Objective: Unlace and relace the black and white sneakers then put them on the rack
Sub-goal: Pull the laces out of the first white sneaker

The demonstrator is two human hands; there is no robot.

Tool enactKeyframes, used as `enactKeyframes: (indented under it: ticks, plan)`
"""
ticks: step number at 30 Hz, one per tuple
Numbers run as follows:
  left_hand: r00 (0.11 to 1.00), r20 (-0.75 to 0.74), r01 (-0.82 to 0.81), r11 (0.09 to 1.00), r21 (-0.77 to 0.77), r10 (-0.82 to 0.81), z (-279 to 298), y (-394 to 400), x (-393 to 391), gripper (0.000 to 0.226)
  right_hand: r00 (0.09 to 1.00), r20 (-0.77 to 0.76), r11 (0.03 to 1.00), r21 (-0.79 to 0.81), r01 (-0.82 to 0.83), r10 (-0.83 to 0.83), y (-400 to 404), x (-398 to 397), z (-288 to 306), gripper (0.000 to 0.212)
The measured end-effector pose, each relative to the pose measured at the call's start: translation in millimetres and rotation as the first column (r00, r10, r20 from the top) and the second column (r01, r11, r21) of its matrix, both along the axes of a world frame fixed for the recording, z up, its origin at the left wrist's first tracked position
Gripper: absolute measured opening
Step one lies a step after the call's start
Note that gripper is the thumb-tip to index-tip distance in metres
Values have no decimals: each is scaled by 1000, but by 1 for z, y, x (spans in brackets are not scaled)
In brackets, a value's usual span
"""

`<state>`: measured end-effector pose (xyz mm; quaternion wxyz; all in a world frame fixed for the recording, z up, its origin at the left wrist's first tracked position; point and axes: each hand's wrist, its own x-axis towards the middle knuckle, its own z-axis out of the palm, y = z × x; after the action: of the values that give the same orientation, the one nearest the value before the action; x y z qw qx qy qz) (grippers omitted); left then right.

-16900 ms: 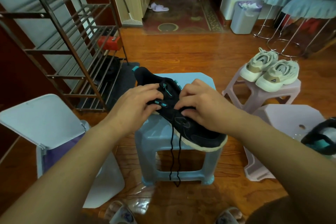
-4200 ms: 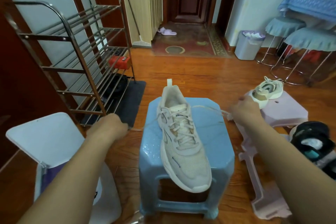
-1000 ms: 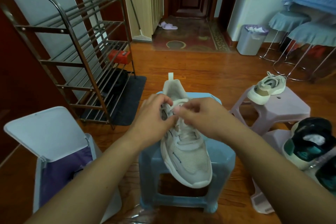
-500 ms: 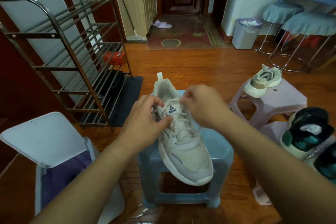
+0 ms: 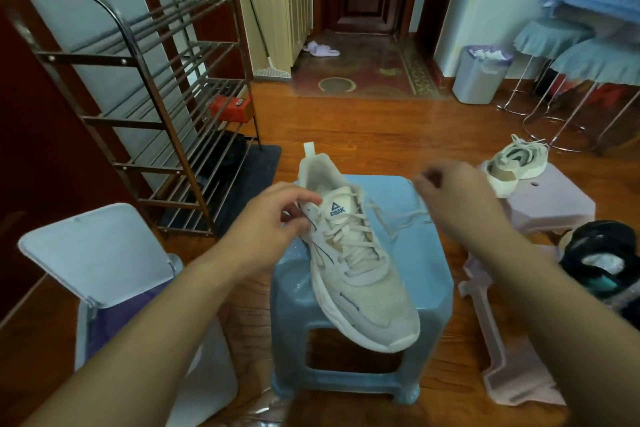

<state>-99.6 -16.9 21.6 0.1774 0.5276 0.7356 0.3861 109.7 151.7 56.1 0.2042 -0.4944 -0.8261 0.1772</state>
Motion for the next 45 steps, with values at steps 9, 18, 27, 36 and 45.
enactKeyframes:
  ticks: [9, 18, 27, 36, 45]
  plan:
    - [990, -142, 42, 994, 106, -27, -8, 6, 24, 14, 889, 87, 894, -55, -446, 449, -55, -34, -9, 21]
    - [986, -61, 157, 986, 62, -154, -2, -2, 13, 20, 783, 81, 787, -58, -614, 617, -42, -24, -15, 24]
    - [991, -61, 125, 990, 58, -122, 2, 1, 19, 23, 843, 102, 817, 210, -538, 528, -44, -27, -22, 14]
    - [992, -69, 104, 994, 44, -101, -1, 4, 15, 10, 930, -63, 933, 28, -360, 361, -25, -13, -13, 12]
    - [991, -99, 99, 989, 107, -89, -7, 4, 19, 15, 994, -97, 939, -335, -81, 51, -63, -53, -4, 24]
